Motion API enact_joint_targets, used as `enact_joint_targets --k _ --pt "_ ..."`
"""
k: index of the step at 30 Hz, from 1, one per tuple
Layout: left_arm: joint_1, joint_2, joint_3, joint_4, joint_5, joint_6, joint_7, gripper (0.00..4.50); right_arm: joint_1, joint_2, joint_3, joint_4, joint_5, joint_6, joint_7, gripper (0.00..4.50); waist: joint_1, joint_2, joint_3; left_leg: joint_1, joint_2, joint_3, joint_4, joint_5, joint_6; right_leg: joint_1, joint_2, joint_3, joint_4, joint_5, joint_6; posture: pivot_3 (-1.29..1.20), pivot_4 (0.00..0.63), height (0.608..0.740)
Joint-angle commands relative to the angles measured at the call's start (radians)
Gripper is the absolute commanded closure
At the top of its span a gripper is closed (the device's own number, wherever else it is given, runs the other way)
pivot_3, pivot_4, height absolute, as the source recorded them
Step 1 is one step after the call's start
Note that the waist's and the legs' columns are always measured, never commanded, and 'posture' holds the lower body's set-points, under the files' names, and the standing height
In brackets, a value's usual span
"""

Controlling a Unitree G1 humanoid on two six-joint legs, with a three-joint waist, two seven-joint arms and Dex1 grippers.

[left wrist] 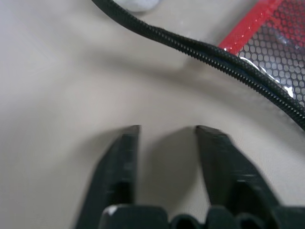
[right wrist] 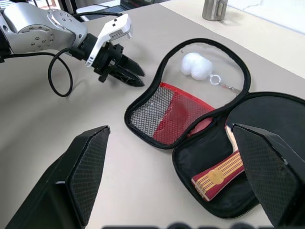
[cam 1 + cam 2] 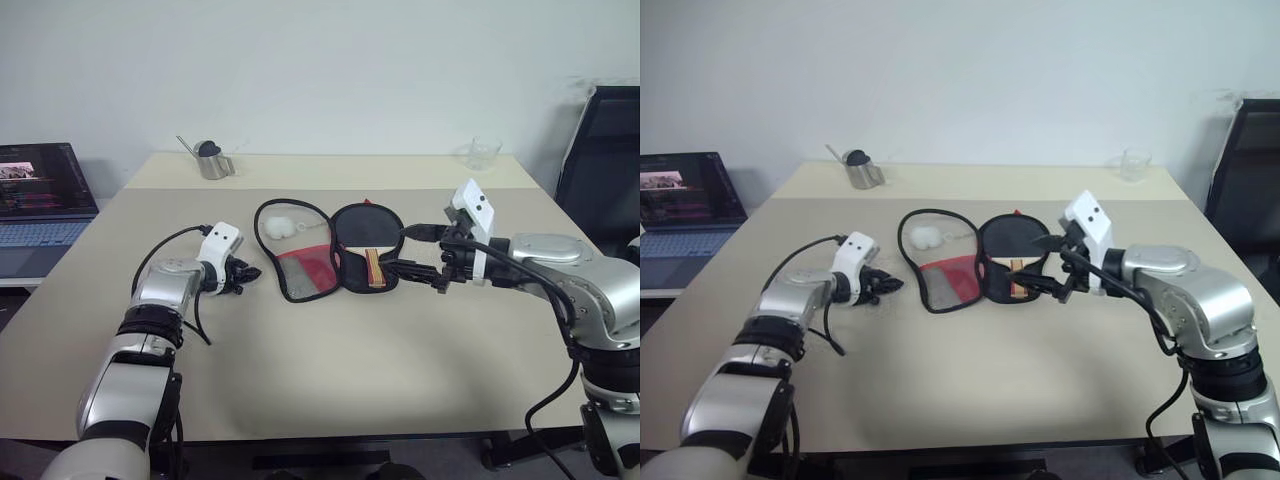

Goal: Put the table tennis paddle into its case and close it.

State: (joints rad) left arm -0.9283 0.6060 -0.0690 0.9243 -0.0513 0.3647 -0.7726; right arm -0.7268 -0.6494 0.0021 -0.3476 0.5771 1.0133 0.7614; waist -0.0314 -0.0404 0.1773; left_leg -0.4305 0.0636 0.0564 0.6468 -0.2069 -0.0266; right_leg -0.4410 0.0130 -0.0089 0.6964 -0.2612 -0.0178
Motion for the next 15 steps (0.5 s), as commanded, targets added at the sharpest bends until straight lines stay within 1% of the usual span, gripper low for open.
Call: enact_joint_targets --k 1,2,3,6,12,15 --pt "-0.047 -0.016 0.03 0.034 0.008 -0.033 0.04 3.93 -0.015 -0.013 -0.028 -0.004 0.007 -0.036 0.007 0.0 0.001 0.0 0.0 0.0 0.0 0.0 0.0 0.0 0.0 0.0 0.0 0.0 0.0 0.0 0.0 0.0 0.15 0.74" --pt "-0.055 -0.03 0.029 0.046 0.01 -0.037 0.054 4.25 -0.016 -0.014 -0.026 -0.005 0.009 -0.044 0.017 0.0 0.002 0.0 0.0 0.0 0.0 0.0 0.0 0.0 0.0 0.0 0.0 0.0 0.0 0.0 0.0 0.0 0.15 0.74" --pt "-0.063 -0.042 0.031 0.057 0.013 -0.041 0.067 4.46 -0.013 -0.017 -0.023 -0.013 0.017 -0.052 0.033 0.0 0.002 0.0 0.0 0.0 0.0 0.0 0.0 0.0 0.0 0.0 0.0 0.0 0.0 0.0 0.0 0.0 0.15 0.74" --pt "-0.094 -0.083 0.041 0.094 0.012 -0.058 0.097 4.46 0.008 -0.035 -0.018 -0.067 0.055 -0.063 0.094 0.0 0.004 0.0 0.0 0.0 -0.001 0.0 0.0 0.0 0.0 0.0 0.0 0.0 0.0 0.0 0.0 0.0 0.15 0.74" --pt "-0.13 -0.161 0.038 0.107 0.015 -0.072 0.097 4.46 -0.004 -0.031 -0.015 -0.05 0.045 -0.07 0.079 0.0 0.004 0.0 0.0 0.0 -0.001 0.0 0.001 0.0 0.0 0.001 0.0 0.0 0.0 0.0 0.0 0.0 0.15 0.74" --pt "-0.136 -0.182 0.04 0.103 0.016 -0.076 0.097 4.46 -0.007 -0.03 -0.016 -0.05 0.043 -0.069 0.073 0.0 0.004 0.0 0.0 0.0 -0.001 0.0 0.0 0.0 0.0 0.0 0.0 0.0 0.0 0.0 0.0 0.0 0.15 0.74"
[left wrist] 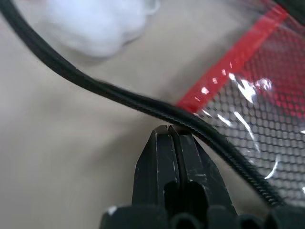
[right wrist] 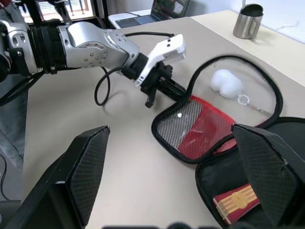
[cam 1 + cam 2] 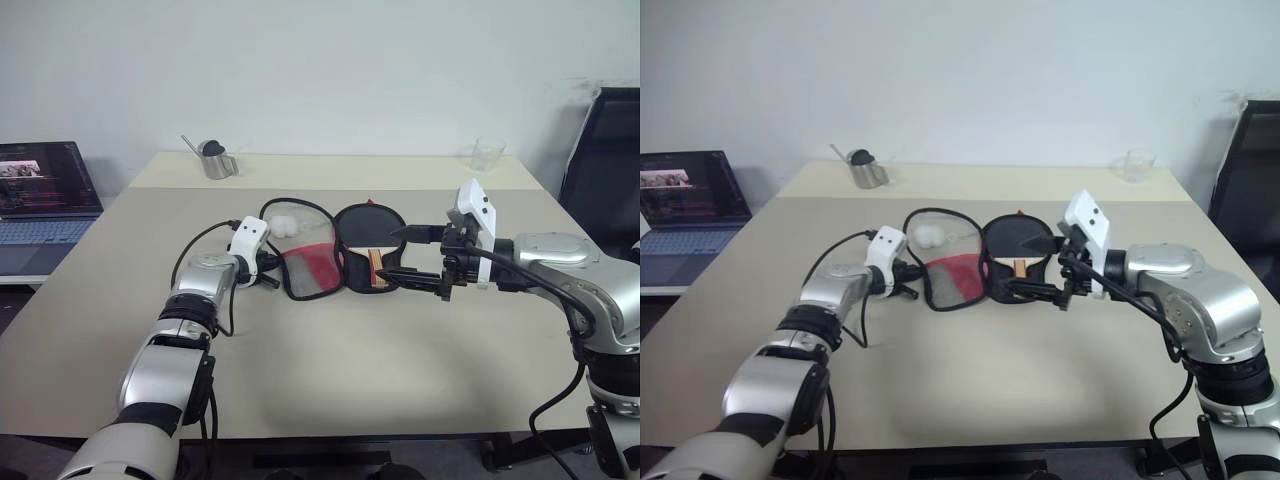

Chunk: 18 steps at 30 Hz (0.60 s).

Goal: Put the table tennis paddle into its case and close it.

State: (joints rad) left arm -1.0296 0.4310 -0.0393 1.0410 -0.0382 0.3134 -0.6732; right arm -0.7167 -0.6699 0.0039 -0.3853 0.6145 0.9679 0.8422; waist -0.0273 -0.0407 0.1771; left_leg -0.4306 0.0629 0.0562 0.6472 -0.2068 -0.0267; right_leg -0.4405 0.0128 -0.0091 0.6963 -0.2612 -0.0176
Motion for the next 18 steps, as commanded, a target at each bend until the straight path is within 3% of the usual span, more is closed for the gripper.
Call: enact_joint_targets --k 1,7,18 --pt "-0.035 -0.013 0.01 -0.02 0.002 -0.024 -0.005 4.46 -0.017 -0.01 -0.019 -0.014 0.006 -0.022 -0.01 0.0 -0.002 0.0 0.0 0.0 0.0 0.0 0.0 0.0 0.0 0.0 0.0 0.0 0.0 0.0 0.0 0.0 0.15 0.74" --pt "-0.041 -0.057 0.02 -0.107 -0.018 -0.023 -0.018 4.46 -0.003 -0.065 -0.045 -0.003 -0.014 -0.049 0.002 0.0 0.0 0.0 0.0 0.0 0.0 0.0 0.0 0.0 0.0 0.0 0.0 0.0 0.0 0.0 0.0 0.0 0.15 0.74" --pt "-0.053 -0.136 0.01 -0.244 -0.037 0.017 -0.05 4.46 0.119 -0.28 -0.19 0.106 -0.046 -0.2 0.118 0.0 0.02 0.0 0.0 0.0 -0.001 0.0 0.0 0.0 0.0 0.001 0.0 0.0 -0.001 0.0 0.001 0.0 0.15 0.74"
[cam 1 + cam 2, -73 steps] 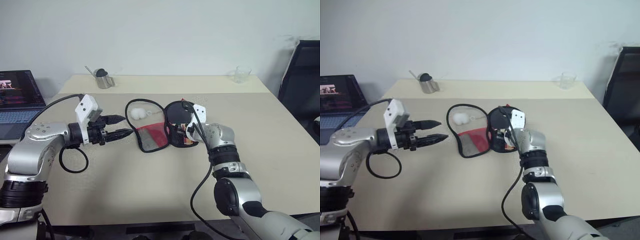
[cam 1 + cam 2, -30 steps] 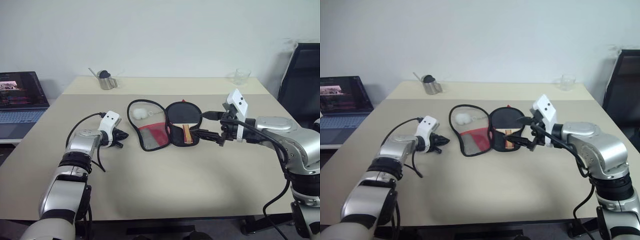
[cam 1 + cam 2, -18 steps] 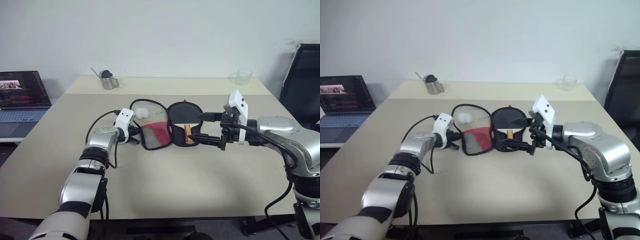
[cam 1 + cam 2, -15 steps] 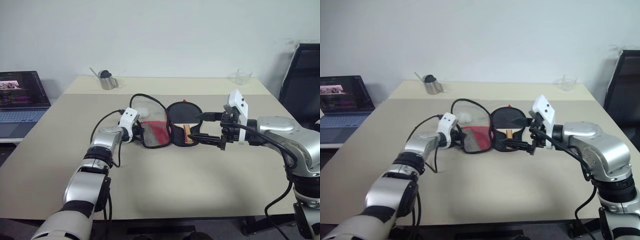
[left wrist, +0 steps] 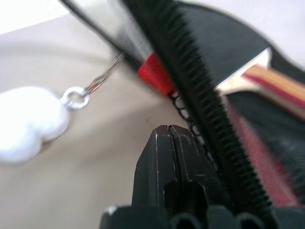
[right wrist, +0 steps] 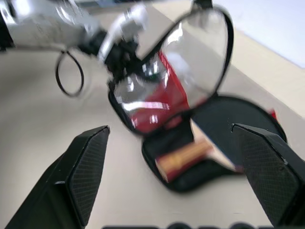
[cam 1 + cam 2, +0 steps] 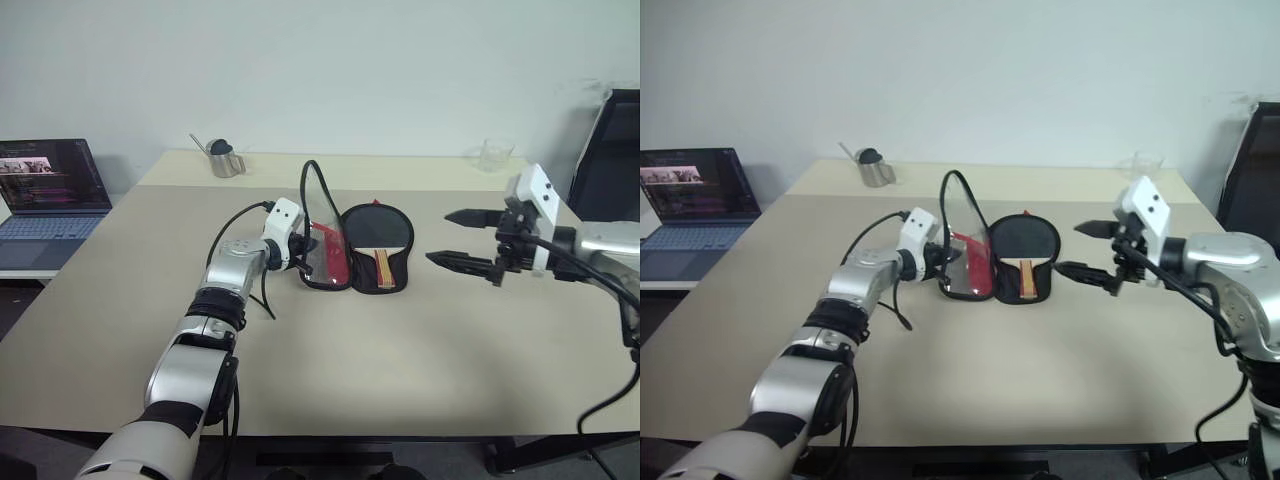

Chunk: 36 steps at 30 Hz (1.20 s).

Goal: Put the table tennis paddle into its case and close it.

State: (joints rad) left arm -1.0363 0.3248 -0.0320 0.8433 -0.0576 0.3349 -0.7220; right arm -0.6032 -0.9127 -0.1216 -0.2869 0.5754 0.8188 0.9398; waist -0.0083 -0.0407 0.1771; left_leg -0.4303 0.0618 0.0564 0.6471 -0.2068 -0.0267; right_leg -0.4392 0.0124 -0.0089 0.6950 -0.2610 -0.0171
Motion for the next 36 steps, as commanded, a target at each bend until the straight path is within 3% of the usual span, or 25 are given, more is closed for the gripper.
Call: enact_joint_targets --k 1,10,20,28,36 --pt "-0.05 -0.041 0.003 -0.042 -0.017 -0.007 0.004 4.46 0.014 -0.046 -0.073 0.014 -0.009 -0.058 0.023 0.0 0.003 0.0 0.0 0.0 0.0 0.0 0.0 0.0 0.0 0.0 0.0 0.0 0.0 0.0 0.0 0.0 0.15 0.74" --pt "-0.108 -0.17 0.04 0.057 -0.017 -0.119 0.148 4.46 0.097 -0.107 -0.155 0.034 -0.015 -0.094 0.019 0.0 0.008 0.0 0.0 0.009 0.0 0.0 0.0 0.0 0.0 0.011 0.0 0.0 -0.002 0.0 0.001 0.0 0.15 0.74" --pt "-0.21 -0.261 0.117 0.289 0.015 -0.317 0.572 4.46 0.127 -0.13 -0.204 0.034 -0.018 -0.097 -0.001 0.0 0.003 0.0 0.0 0.013 0.0 0.001 -0.002 0.0 0.001 0.019 0.0 0.002 -0.014 0.003 0.006 0.0 0.15 0.74" --pt "-0.235 -0.355 0.161 0.373 -0.019 -0.367 0.577 4.46 0.114 -0.115 -0.179 0.032 -0.021 -0.107 -0.016 0.0 0.006 0.0 0.0 0.013 -0.001 0.001 -0.002 0.0 0.0 0.019 -0.001 0.001 -0.015 0.003 0.006 0.0 0.15 0.74" --pt "-0.351 -0.412 0.206 0.379 -0.076 -0.432 0.42 4.46 0.088 -0.104 -0.147 0.071 -0.047 -0.133 -0.026 0.0 0.003 0.0 0.0 0.013 -0.001 0.001 -0.003 0.0 0.0 0.019 0.0 0.001 -0.015 0.003 0.006 0.0 0.15 0.74"
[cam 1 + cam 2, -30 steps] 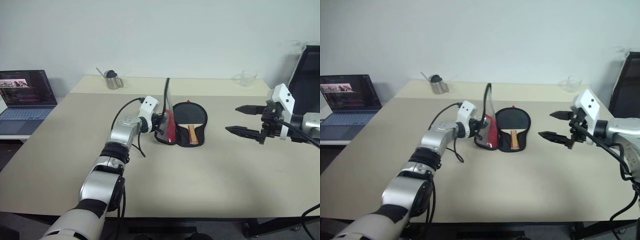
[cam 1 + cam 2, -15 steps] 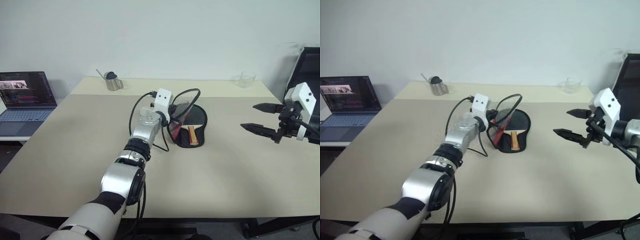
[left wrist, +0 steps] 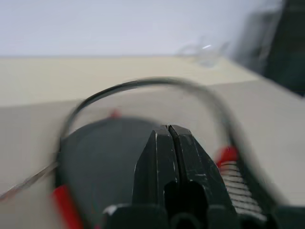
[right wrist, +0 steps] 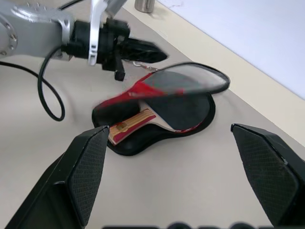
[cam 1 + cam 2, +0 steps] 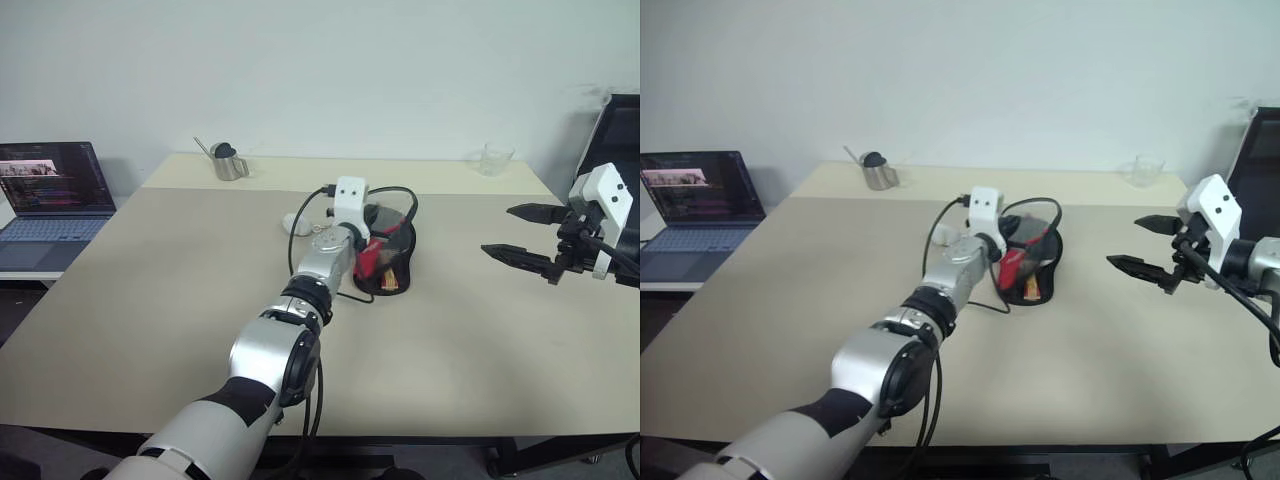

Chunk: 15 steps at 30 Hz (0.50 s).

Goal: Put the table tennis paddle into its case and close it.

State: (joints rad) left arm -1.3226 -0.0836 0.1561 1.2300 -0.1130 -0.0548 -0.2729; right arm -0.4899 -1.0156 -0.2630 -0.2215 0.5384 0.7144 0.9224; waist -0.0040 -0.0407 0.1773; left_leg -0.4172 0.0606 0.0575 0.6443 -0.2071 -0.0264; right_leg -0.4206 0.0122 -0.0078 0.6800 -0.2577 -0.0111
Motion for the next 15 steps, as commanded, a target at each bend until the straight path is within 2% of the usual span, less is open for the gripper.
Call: enact_joint_targets --k 1,5,9,13,15 --pt "-0.074 -0.001 0.024 -0.003 -0.022 -0.049 -0.028 4.46 -0.029 0.001 -0.002 0.01 -0.014 -0.032 -0.009 0.0 -0.003 0.0 0.0 0.0 0.0 0.0 0.0 0.0 0.0 0.0 0.0 0.0 0.0 0.0 0.0 0.0 0.15 0.74" --pt "-0.106 0.014 0.051 0.011 -0.028 -0.072 -0.006 4.46 -0.046 0.009 0.01 0.029 -0.024 -0.045 -0.014 0.0 -0.006 0.0 0.0 0.001 0.0 0.0 -0.001 0.0 0.0 0.0 0.0 0.0 0.0 0.0 0.0 0.0 0.15 0.74" --pt "-0.109 0.033 0.049 -0.012 -0.033 -0.081 -0.12 4.46 -0.056 0.015 0.022 0.039 -0.025 -0.033 -0.024 0.0 -0.005 0.0 0.0 0.0 0.0 0.0 -0.001 0.0 0.0 0.0 0.0 0.0 0.0 0.0 0.0 0.0 0.15 0.74" --pt "-0.036 0.087 -0.023 -0.123 -0.033 -0.054 -0.444 4.46 -0.105 0.094 0.066 0.082 -0.061 0.015 -0.142 0.0 -0.009 0.001 0.0 0.0 0.0 0.001 -0.001 0.0 0.0 0.0 0.001 -0.001 0.0 0.0 0.0 0.0 0.15 0.74" --pt "0.077 0.168 -0.08 -0.3 -0.052 0.028 -0.645 4.46 -0.175 0.225 0.09 0.14 -0.085 0.112 -0.308 0.0 -0.029 0.002 -0.001 0.001 0.001 0.002 -0.001 0.0 0.0 -0.001 0.001 0.0 0.0 0.0 0.0 0.0 0.15 0.74"
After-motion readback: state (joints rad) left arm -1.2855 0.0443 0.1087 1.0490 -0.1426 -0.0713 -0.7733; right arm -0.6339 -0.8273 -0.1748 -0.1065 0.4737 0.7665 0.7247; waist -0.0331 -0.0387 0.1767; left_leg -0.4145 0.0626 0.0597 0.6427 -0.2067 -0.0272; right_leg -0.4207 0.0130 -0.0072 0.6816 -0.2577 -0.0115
